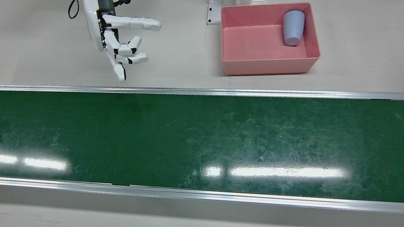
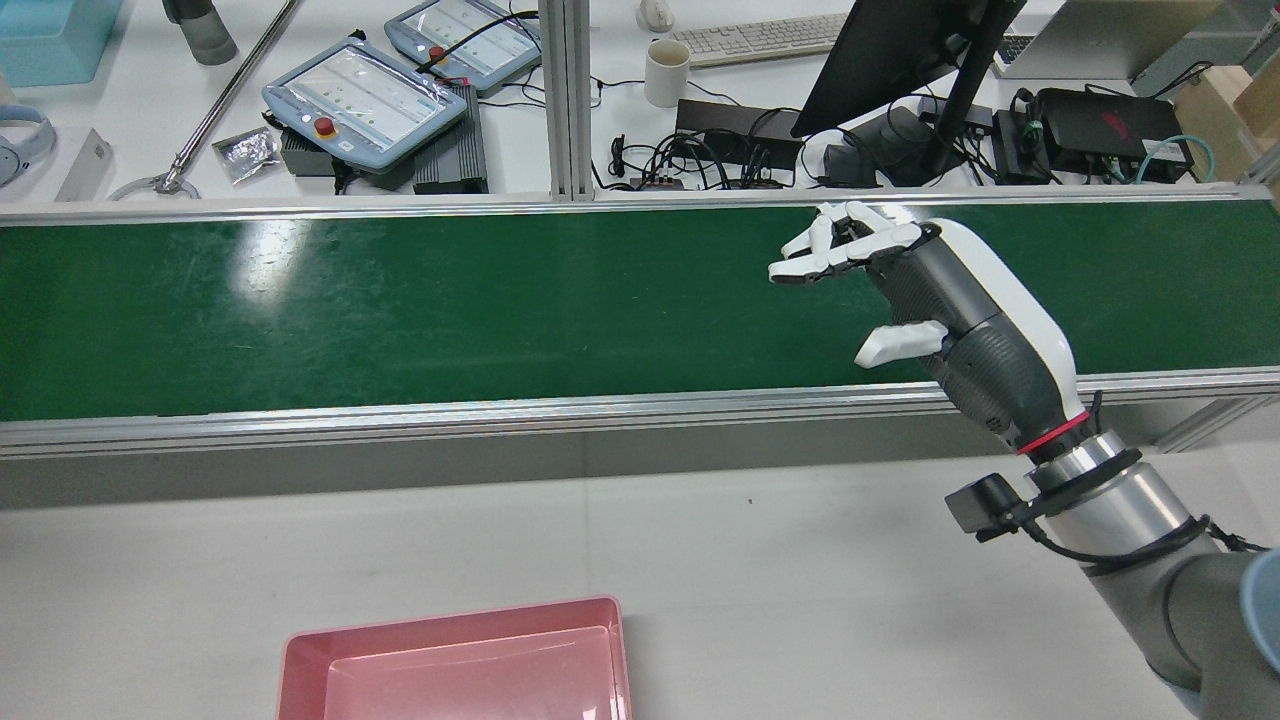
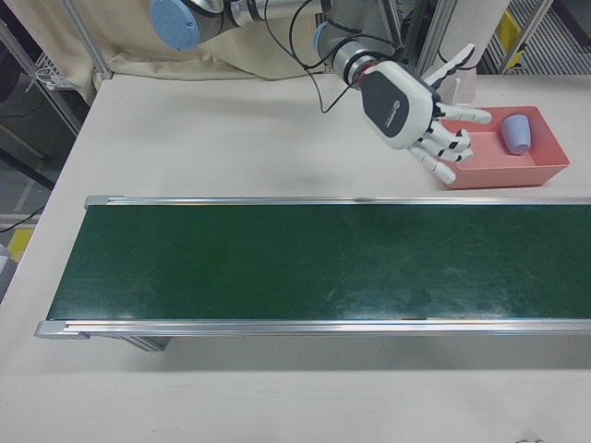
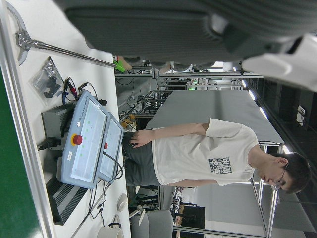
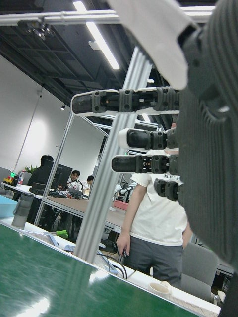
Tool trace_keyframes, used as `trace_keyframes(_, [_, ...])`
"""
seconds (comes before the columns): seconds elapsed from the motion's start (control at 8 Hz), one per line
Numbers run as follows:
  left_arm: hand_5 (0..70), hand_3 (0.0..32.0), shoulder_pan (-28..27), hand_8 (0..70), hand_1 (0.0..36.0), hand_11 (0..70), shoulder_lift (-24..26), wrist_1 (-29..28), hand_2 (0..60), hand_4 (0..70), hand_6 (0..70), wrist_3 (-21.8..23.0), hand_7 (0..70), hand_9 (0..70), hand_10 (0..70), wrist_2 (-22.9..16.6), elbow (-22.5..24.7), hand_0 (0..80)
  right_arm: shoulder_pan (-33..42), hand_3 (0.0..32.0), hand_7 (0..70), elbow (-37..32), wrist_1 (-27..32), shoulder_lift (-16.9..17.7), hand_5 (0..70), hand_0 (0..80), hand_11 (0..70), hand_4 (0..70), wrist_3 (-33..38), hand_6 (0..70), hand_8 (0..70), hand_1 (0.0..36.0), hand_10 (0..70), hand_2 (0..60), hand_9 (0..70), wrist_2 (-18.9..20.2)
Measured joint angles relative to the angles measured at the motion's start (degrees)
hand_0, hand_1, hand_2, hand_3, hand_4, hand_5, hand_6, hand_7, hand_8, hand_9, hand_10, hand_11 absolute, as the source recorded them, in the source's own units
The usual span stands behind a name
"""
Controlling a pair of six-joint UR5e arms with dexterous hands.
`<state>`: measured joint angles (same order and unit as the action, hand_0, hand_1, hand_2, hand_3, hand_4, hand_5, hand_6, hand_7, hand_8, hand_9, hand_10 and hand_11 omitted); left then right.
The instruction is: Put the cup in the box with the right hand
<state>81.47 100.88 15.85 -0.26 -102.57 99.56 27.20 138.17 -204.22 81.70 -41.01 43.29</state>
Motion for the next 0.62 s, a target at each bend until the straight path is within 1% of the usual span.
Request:
trace_keyframes(0.12, [0.0,0.0,0.0,0.0,0.0,0.0,0.01,0.03,0.0,0.0,0.0,0.0,0.0,0.0,0.0,0.0,0.01,0.0,6.53,0.0,70.0,-5.61,-0.01,0.18,0.0,37.5,9.6,70.0,7.7,18.1,16.1,0.0,7.4,4.6,37.7,4.45])
trace_keyframes(0.25, [0.0,0.0,0.0,0.0,0.0,0.0,0.01,0.04,0.0,0.0,0.0,0.0,0.0,0.0,0.0,0.0,0.05,0.0,12.93,0.0,70.0,-10.0,0.21,0.12,0.0,37.9,11.2,70.0,12.49,17.6,16.5,0.0,8.5,6.2,37.6,8.68])
trace_keyframes(0.38, [0.0,0.0,0.0,0.0,0.0,0.0,-0.01,0.05,0.0,0.0,0.0,0.0,0.0,0.0,0.0,0.0,0.05,0.0,18.49,0.0,70.0,-12.9,0.62,0.05,0.6,42.5,13.6,70.0,14.69,17.7,17.2,0.0,10.0,8.4,37.8,11.83])
trace_keyframes(0.5, [0.0,0.0,0.0,0.0,0.0,0.0,-0.04,0.05,0.0,0.0,0.0,0.0,0.0,0.0,0.0,0.0,0.04,0.0,23.16,0.0,70.0,-15.25,1.59,0.0,0.5,42.5,13.7,70.0,15.69,17.2,16.9,0.0,10.0,9.0,36.9,13.67])
trace_keyframes(0.62, [0.0,0.0,0.0,0.0,0.0,0.0,-0.06,0.02,0.0,0.0,0.0,0.0,0.0,0.0,0.0,0.0,0.03,0.0,27.09,0.0,70.0,-18.35,3.61,-0.06,0.6,42.4,13.1,70.0,16.45,17.0,16.7,0.0,9.6,8.9,36.2,14.56])
